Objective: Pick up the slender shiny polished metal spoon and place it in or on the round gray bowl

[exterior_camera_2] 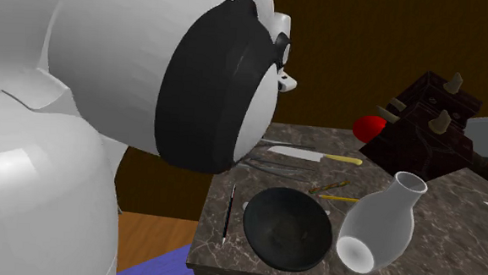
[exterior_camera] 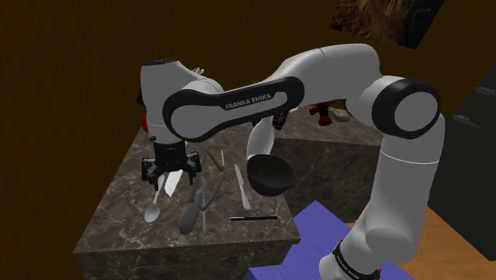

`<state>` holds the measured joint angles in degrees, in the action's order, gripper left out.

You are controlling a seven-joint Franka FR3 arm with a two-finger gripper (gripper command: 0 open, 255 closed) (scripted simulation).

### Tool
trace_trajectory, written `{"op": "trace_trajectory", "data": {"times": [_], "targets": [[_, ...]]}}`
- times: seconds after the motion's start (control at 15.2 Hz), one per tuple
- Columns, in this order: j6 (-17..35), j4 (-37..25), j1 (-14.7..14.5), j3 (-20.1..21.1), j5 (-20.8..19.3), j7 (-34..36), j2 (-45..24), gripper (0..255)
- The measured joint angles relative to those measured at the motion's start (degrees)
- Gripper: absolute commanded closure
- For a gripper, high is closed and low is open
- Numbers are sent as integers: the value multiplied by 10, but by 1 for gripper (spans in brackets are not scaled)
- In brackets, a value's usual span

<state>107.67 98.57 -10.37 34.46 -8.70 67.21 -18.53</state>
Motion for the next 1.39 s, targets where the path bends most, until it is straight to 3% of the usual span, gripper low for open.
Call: {"op": "trace_trajectory", "data": {"times": [0.4, 1.25, 1.32, 1.39], "targets": [[-20, -132, -65, -20, -51, 63, -128, 0], [25, -106, -70, -27, -63, 73, -150, 0], [25, -106, -70, -27, -63, 73, -150, 255], [25, -106, -70, -27, -63, 73, -150, 255]]}}
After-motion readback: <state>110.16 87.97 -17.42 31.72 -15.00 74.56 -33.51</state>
